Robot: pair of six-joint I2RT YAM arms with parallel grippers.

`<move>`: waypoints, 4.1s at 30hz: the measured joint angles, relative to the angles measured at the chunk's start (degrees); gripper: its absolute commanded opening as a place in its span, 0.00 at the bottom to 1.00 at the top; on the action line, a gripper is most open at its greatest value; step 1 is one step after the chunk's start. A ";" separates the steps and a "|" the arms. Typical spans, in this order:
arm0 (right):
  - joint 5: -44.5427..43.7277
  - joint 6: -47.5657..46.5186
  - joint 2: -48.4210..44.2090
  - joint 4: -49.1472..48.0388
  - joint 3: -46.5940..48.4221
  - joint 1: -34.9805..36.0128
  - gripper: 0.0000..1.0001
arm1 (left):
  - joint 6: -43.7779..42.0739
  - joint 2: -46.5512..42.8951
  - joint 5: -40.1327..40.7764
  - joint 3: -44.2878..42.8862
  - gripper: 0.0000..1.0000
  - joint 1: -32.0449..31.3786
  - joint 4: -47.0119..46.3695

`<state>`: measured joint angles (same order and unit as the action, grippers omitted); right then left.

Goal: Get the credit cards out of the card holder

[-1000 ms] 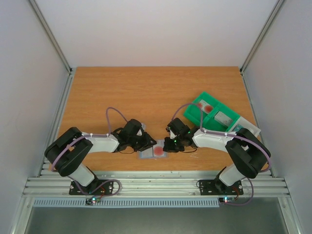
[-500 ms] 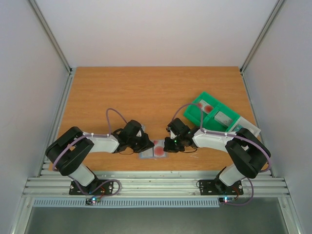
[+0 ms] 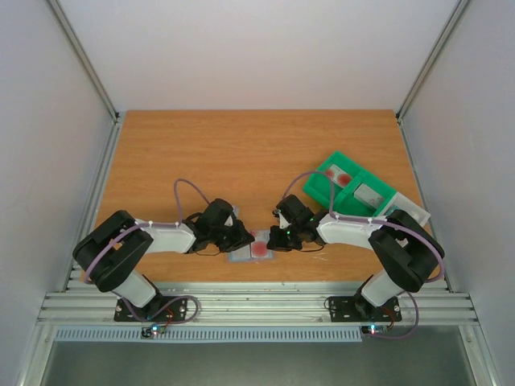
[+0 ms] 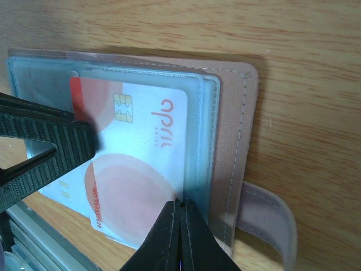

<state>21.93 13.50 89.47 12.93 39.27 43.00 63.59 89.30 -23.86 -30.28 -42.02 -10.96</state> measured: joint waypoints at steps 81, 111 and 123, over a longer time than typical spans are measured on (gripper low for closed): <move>5.20 7.54 -15.58 -6.97 -5.49 -0.20 0.33 | 2.12 -38.10 14.93 7.08 0.00 -0.07 18.53; 12.04 25.59 -22.45 -17.07 -4.87 0.57 0.37 | 12.55 -46.16 11.63 12.31 0.00 -0.07 -0.07; 13.60 24.24 -22.62 -19.56 -4.87 0.50 0.01 | 14.49 -43.45 10.82 14.93 0.19 0.15 -6.82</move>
<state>35.53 37.74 66.85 -6.63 34.39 43.51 78.08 45.84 -13.04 -15.35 -41.87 -17.78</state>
